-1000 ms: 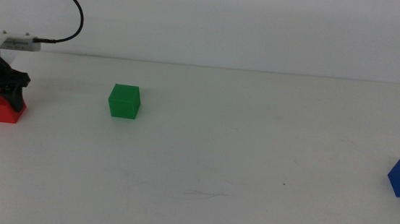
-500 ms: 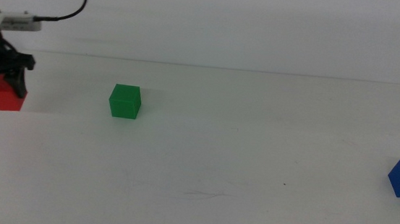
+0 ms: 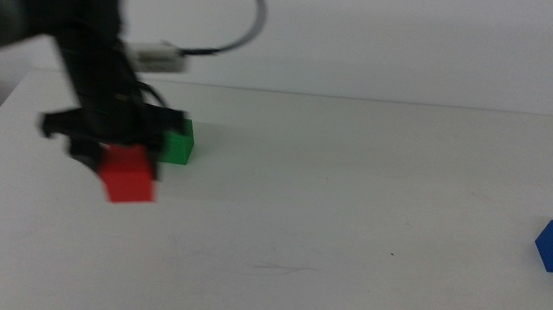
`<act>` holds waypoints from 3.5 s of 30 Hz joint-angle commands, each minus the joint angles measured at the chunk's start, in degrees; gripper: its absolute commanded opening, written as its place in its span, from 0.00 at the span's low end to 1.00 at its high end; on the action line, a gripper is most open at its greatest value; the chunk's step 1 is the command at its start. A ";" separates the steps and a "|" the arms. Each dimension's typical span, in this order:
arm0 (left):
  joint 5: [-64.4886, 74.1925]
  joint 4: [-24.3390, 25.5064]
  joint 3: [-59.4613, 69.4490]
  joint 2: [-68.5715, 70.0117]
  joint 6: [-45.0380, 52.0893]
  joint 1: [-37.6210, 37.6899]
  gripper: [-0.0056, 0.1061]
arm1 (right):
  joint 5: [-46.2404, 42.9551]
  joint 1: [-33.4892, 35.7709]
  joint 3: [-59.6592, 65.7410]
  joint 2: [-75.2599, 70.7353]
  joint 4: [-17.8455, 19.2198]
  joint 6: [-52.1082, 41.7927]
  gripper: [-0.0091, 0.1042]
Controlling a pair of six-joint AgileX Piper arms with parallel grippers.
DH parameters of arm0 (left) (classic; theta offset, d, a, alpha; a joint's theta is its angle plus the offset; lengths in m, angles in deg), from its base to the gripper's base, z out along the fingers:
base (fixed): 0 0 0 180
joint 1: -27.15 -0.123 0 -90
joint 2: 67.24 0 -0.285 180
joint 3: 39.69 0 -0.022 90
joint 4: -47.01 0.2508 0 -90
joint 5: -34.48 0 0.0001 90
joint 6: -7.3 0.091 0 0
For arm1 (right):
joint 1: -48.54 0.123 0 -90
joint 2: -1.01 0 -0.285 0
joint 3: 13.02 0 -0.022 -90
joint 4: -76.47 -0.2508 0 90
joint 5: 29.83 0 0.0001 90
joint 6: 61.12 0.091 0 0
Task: Stack red cubes first, then green, then blue cubes in a specific spot.
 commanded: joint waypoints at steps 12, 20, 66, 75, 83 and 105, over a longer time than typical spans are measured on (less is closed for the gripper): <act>0.83 -0.07 -17.92 -11.87 -11.97 19.16 0.17 | -4.37 0.14 -0.98 -1.30 0.52 -0.31 0.91; 1.31 -0.25 -22.80 -18.01 -12.81 22.66 0.17 | -4.37 0.14 -0.98 -1.30 0.52 -0.31 0.91; 2.60 -5.59 -22.79 -19.58 -9.99 23.23 0.89 | -4.37 0.14 -0.98 -1.30 0.52 -0.31 0.91; 4.70 -4.05 -22.79 -16.19 -10.40 22.56 0.89 | -4.37 0.14 -0.98 -1.30 0.52 -0.31 0.91; 5.26 -2.90 -22.84 -10.11 -10.52 20.20 0.89 | -4.37 0.14 -0.98 -1.30 0.52 -0.31 0.91; 0.11 -0.25 -23.46 -7.07 10.62 -3.12 0.89 | -4.37 0.14 -0.98 -1.30 0.52 -0.31 0.91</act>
